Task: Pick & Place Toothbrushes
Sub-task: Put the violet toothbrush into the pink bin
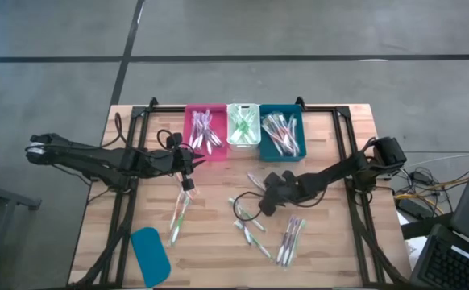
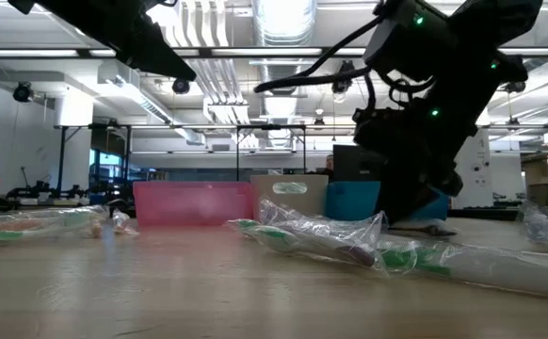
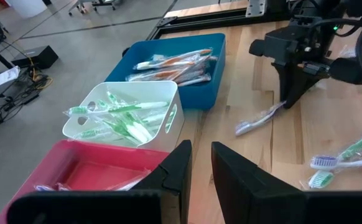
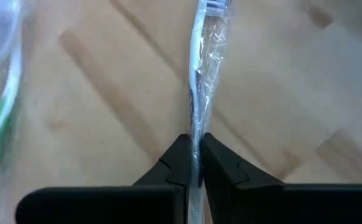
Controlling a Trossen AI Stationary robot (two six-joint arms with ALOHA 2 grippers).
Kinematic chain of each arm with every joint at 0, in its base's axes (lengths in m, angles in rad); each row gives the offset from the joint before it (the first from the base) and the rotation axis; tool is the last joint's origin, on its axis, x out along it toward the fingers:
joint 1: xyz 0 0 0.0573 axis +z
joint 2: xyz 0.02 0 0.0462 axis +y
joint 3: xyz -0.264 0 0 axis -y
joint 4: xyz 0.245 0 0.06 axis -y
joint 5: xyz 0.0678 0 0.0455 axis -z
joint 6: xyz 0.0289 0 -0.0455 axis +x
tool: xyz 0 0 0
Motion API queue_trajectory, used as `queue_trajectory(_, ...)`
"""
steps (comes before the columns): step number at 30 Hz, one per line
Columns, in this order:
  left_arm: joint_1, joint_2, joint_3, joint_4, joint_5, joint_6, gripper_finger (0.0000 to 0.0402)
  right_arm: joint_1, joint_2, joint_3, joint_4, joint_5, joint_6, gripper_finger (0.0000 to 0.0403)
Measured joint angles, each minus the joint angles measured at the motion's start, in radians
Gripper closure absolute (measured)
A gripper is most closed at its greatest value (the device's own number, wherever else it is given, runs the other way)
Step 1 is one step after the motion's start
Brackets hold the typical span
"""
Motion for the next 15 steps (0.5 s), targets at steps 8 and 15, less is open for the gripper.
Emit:
queue_trajectory(8, 0.000, 0.000, 0.000, 0.004, 0.000, 0.001, 0.0335, 0.077, -0.153, -0.004, -0.025, 0.016, -0.045, 0.0387)
queue_trajectory(15, 0.000, 0.000, -0.015, 0.048, 0.005, -0.047, 0.0335, 0.173, -0.278, -0.004, -0.036, 0.195, -0.088, 0.0388)
